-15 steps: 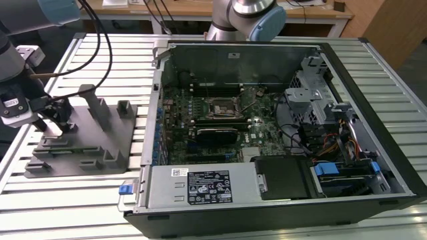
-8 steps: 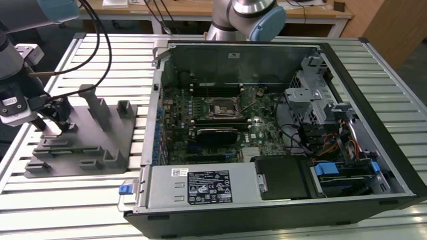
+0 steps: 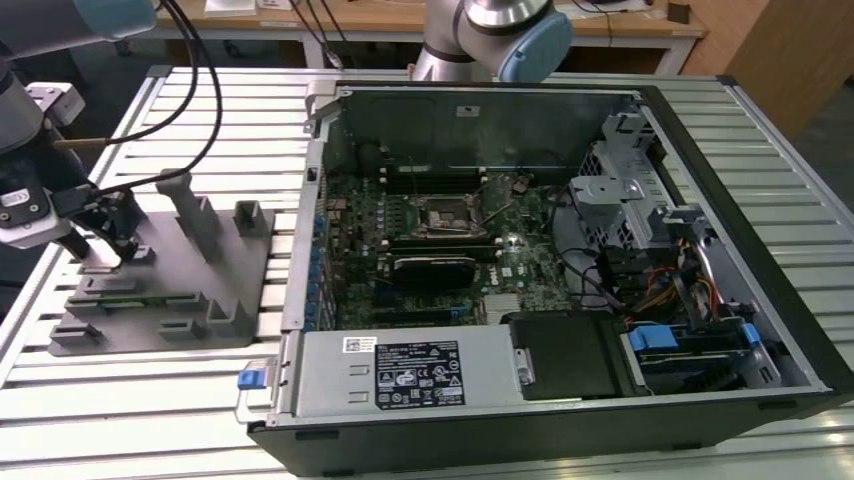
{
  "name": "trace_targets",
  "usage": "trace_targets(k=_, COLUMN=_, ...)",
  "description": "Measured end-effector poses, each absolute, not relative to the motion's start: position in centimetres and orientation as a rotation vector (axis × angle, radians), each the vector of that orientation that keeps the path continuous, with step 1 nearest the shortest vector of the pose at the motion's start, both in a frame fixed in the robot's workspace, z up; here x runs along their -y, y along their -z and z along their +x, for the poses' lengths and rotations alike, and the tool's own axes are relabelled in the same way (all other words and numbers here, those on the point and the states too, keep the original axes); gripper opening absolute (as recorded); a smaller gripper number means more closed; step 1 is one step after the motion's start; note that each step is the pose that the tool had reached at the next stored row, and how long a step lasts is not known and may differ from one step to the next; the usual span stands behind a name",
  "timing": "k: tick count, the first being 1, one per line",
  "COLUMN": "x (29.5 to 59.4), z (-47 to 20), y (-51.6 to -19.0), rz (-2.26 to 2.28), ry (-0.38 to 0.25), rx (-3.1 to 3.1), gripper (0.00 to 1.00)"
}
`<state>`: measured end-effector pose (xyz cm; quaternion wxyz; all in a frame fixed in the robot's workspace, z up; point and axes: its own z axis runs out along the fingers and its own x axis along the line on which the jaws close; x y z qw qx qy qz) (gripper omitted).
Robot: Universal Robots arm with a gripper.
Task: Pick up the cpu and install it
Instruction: 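Pick up the cpu and move it towards the insertion slot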
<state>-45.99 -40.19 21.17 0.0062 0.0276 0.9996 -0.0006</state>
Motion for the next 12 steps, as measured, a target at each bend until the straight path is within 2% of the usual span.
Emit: trace_targets(k=12, x=40.18, z=-45.99, y=-22.21, rz=0.086, ry=0.002, rx=-3.128, gripper=0.54)
